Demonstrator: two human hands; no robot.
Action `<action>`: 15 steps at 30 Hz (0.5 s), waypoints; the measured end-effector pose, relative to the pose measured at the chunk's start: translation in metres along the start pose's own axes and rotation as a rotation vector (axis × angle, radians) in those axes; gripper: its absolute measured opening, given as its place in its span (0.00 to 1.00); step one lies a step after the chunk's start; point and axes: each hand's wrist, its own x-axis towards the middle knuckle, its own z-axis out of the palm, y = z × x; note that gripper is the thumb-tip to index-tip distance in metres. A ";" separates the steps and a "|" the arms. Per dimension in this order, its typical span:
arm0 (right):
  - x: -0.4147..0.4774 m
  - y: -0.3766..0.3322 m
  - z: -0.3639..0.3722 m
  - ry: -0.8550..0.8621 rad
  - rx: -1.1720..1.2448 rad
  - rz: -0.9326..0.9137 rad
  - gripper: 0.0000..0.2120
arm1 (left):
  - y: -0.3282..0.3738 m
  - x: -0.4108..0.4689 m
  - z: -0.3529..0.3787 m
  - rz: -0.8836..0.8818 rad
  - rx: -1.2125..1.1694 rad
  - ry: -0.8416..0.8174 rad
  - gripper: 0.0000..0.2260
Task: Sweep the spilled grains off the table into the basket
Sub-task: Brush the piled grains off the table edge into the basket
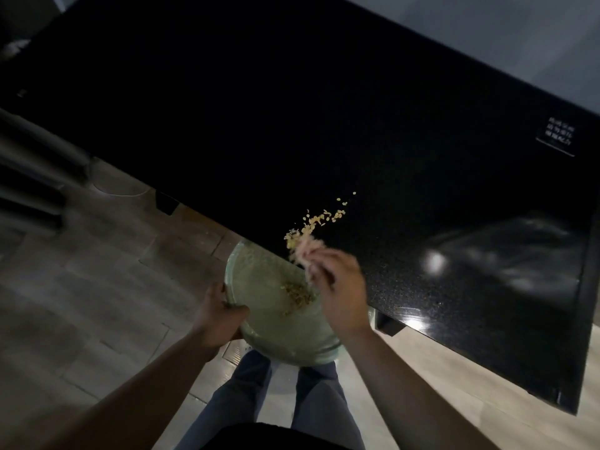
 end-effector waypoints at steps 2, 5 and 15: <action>-0.011 -0.007 0.003 -0.073 0.097 -0.020 0.11 | 0.002 0.000 -0.002 -0.011 0.015 0.009 0.22; -0.001 -0.011 -0.018 0.049 0.194 0.019 0.11 | 0.004 0.001 -0.004 -0.026 0.020 0.035 0.25; 0.128 0.023 -0.052 0.378 0.022 0.161 0.11 | 0.012 0.001 -0.009 -0.015 0.008 0.066 0.23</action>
